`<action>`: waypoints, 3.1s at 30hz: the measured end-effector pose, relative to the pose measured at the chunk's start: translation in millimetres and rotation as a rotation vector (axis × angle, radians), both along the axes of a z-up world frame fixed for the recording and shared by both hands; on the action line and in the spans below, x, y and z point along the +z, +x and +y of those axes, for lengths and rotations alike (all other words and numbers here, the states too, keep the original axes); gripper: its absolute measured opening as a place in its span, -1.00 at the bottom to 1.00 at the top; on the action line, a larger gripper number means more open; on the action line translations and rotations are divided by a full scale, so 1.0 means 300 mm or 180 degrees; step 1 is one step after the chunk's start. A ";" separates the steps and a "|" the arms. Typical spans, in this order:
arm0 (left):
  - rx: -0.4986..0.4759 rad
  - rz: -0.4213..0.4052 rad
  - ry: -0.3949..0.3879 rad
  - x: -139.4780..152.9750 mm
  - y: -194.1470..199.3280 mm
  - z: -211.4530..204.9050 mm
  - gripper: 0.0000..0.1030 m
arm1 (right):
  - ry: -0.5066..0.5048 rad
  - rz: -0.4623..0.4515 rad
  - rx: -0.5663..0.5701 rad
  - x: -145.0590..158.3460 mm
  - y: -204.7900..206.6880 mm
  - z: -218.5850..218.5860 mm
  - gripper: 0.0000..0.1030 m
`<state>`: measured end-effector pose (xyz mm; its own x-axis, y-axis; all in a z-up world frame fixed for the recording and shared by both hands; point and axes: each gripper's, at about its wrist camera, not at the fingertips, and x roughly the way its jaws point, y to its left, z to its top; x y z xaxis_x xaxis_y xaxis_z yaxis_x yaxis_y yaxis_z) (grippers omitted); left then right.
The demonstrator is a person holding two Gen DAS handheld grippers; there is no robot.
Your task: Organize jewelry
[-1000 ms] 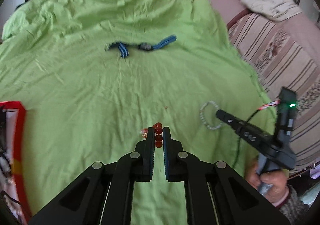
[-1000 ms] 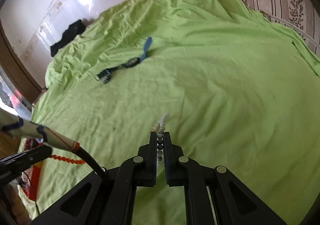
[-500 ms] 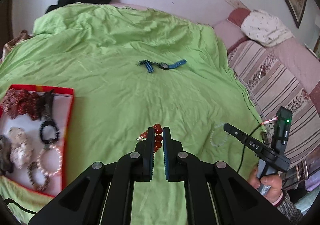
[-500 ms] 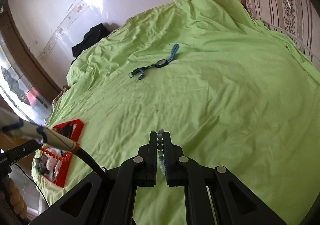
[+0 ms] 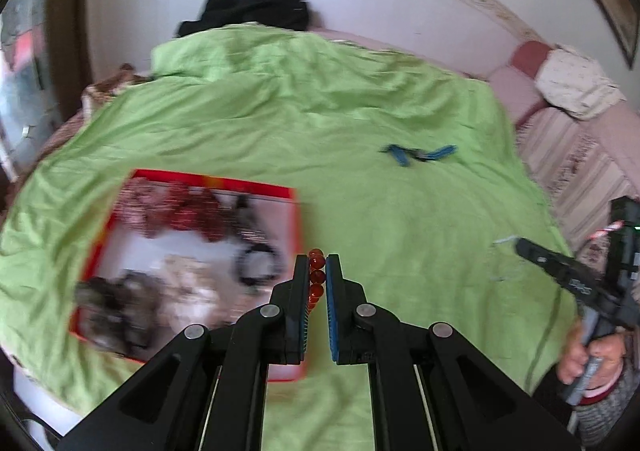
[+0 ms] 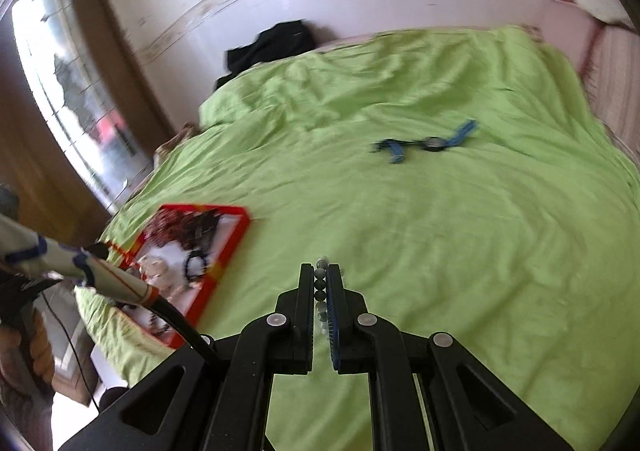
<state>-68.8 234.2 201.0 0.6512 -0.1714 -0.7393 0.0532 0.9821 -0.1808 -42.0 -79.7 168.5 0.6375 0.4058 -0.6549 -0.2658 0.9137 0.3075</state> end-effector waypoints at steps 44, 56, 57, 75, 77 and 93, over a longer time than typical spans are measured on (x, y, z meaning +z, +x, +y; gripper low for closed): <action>0.1072 0.0380 -0.0143 -0.286 0.253 0.641 -0.37 | -0.0449 0.0402 0.1016 -0.254 0.327 1.043 -0.40; 0.1246 -0.0158 0.0161 -0.083 -0.026 0.496 0.09 | -0.0460 0.0225 0.0840 -0.153 0.159 0.815 -0.27; 0.1255 -0.0178 0.0169 -0.076 -0.044 0.484 0.10 | -0.0468 0.0254 0.0816 -0.158 0.142 0.791 -0.26; 0.1334 -0.0371 0.0307 -0.065 -0.224 0.389 0.26 | -0.0458 0.0755 0.0176 -0.356 0.302 0.721 -0.43; 0.1374 -0.0328 0.0200 -0.090 -0.210 0.408 0.26 | -0.0523 0.0789 0.0260 -0.375 0.314 0.746 -0.53; 0.1229 -0.0270 0.0196 -0.126 -0.185 0.344 0.26 | -0.0842 0.0801 -0.0431 -0.390 0.298 0.573 -0.89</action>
